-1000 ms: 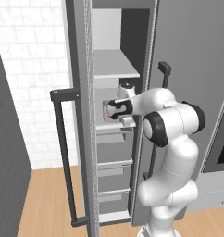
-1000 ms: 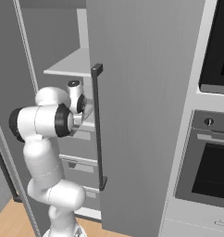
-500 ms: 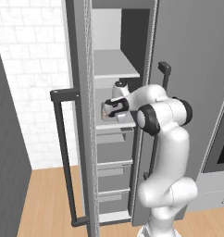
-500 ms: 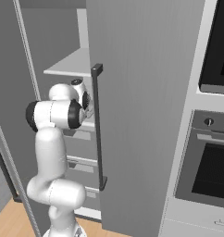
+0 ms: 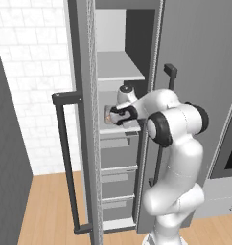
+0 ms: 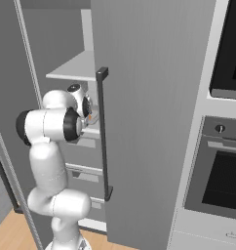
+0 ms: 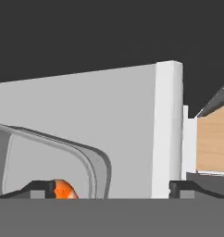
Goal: Take the meat container that has the shrimp and place it on the second highest rack of the freezer. Then take the vegetable container that has the eggplant and bell pepper and place it on the highest rack of the freezer.
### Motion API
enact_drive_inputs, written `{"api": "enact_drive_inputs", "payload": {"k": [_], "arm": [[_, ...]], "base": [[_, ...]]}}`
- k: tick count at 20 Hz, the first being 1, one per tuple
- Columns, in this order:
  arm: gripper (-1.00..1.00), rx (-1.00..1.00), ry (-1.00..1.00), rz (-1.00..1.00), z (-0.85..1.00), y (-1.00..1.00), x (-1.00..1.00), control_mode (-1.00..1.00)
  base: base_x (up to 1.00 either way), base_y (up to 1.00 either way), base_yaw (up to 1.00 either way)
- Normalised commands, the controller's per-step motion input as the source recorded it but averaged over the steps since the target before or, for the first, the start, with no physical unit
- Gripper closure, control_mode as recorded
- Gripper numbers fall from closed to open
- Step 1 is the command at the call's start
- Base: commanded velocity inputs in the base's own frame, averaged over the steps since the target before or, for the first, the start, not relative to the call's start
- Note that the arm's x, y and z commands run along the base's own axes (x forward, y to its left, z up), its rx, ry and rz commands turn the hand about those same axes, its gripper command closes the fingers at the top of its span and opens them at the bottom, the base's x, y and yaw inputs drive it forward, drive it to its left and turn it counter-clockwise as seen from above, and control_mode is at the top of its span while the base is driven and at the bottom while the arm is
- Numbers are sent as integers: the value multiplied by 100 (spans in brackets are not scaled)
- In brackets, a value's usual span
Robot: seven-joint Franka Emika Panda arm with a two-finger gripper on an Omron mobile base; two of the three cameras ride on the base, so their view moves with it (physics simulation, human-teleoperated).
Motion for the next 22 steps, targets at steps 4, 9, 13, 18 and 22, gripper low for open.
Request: {"api": "enact_drive_inputs", "payload": {"k": [4, 9, 13, 18, 22], "arm": [[-100, 4, -19, 0, 56, -18, -100, -100], [-100, 1, -15, 3, 94, -2, -99, -100], [-100, 0, -2, 8, 97, -3, -99, -100], [-100, 0, 11, 14, 68, -20, -94, -100], [-100, 0, 4, 8, 32, -27, -100, -100]], "base": [[0, 0, 0], [0, 0, 0], [0, 0, 0], [0, 0, 0], [0, 0, 0]]}}
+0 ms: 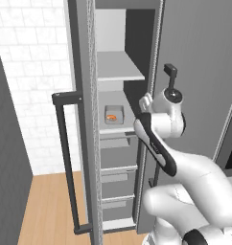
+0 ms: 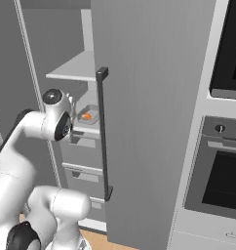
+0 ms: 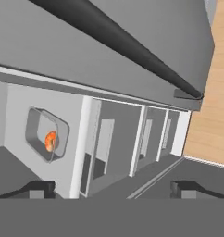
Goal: Take the meat container that has the shrimp and place it on the second highest rack of the freezer. Then take the vegetable container that has the eggplant and bell pepper and place it on the highest rack of the freezer.
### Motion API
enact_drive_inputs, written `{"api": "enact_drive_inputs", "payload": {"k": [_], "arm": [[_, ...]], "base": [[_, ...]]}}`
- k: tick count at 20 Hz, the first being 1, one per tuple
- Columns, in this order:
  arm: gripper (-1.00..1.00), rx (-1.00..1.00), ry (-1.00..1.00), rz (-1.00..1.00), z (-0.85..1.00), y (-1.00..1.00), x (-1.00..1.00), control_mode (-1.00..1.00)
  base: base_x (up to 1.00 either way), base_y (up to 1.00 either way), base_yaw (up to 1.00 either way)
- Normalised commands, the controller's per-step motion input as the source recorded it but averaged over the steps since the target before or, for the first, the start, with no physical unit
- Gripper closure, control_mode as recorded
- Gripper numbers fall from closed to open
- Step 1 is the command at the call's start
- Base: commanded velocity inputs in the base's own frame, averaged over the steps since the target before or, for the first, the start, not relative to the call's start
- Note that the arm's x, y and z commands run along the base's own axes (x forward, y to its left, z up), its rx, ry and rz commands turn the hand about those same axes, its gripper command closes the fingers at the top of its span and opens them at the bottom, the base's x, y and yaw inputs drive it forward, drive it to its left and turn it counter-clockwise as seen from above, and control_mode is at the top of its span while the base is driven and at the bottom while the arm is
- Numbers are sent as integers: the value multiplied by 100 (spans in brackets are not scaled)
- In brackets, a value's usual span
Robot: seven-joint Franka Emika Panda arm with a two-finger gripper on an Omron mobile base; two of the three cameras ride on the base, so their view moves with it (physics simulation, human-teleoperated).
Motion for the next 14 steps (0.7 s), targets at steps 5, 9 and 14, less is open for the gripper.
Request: {"api": "enact_drive_inputs", "payload": {"k": [5, 9, 14], "arm": [[-100, -1, 0, 3, 33, -11, -100, -100], [-100, -1, 0, 0, 30, -13, -100, -100], [-100, 0, 2, 0, 47, -30, -95, -100]], "base": [[0, 0, 0], [0, 0, 0], [0, 0, 0]]}}
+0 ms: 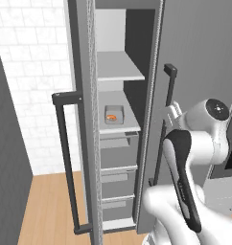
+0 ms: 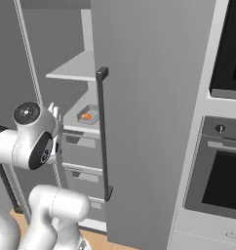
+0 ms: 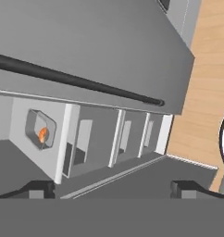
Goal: Take the meat container that has the shrimp and place it on the second highest rack of the freezer. Then take the vegetable container that has the eggplant and bell pepper and place it on the highest rack of the freezer.
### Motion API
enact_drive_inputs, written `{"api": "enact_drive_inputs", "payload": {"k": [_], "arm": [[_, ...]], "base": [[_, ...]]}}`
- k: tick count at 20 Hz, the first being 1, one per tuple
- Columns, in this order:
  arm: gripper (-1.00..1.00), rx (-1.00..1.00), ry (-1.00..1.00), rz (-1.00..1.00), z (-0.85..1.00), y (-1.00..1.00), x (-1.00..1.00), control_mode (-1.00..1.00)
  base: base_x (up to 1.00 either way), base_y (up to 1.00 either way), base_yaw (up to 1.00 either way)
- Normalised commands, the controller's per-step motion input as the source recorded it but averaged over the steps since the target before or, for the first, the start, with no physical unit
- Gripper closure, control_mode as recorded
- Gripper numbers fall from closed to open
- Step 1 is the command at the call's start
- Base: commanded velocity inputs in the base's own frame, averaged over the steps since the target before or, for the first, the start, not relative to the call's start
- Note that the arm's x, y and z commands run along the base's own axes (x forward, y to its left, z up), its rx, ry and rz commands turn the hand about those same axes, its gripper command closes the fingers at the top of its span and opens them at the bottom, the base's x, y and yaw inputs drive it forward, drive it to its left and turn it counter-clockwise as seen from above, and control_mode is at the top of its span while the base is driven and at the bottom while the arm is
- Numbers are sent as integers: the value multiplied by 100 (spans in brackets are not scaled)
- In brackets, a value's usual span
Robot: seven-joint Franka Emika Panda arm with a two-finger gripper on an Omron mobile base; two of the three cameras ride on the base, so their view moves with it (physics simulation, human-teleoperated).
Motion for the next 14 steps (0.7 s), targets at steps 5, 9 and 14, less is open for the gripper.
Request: {"api": "enact_drive_inputs", "payload": {"k": [5, 9, 14], "arm": [[-100, 0, 2, -1, 11, -15, -11, 100], [-100, 0, 0, 0, 0, 0, 0, 100], [-100, 0, 0, 0, 0, 0, 0, 100]], "base": [[-33, -80, -15], [-19, -100, -28], [0, -100, -23]]}}
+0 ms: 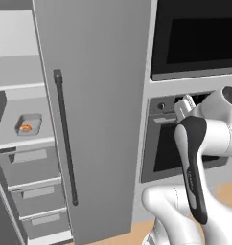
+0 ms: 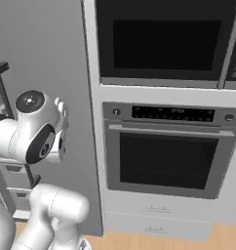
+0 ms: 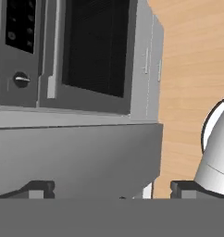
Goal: Take the meat container that has the shrimp and place it on the second highest rack of the freezer. Then take the vegetable container that has the eggplant and bell pepper and place it on the highest rack of the freezer.
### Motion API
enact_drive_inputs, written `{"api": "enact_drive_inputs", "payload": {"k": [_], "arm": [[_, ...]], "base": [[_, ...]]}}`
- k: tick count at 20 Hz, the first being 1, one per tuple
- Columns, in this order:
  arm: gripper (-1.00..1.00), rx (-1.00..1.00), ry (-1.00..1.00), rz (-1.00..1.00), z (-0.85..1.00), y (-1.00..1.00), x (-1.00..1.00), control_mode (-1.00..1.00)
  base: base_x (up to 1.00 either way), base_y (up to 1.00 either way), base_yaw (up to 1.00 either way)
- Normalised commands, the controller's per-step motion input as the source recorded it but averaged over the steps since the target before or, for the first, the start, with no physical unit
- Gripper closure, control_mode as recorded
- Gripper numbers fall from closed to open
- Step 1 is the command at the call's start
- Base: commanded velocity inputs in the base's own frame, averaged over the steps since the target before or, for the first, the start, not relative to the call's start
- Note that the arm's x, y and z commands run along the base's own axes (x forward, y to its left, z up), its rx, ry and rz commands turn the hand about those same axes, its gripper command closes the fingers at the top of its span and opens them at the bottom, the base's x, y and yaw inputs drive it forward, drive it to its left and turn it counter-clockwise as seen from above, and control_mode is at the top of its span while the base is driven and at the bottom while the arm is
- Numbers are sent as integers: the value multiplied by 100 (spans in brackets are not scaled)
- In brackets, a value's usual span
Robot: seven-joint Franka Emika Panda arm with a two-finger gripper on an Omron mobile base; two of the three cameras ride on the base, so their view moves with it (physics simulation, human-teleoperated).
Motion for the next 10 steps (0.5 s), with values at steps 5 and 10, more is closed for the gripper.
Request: {"api": "enact_drive_inputs", "payload": {"k": [5, 10], "arm": [[-100, 0, 0, 0, 0, 0, 0, 100], [-100, 0, 0, 0, 0, 0, 0, 100]], "base": [[0, -100, -18], [0, -100, -17]]}}
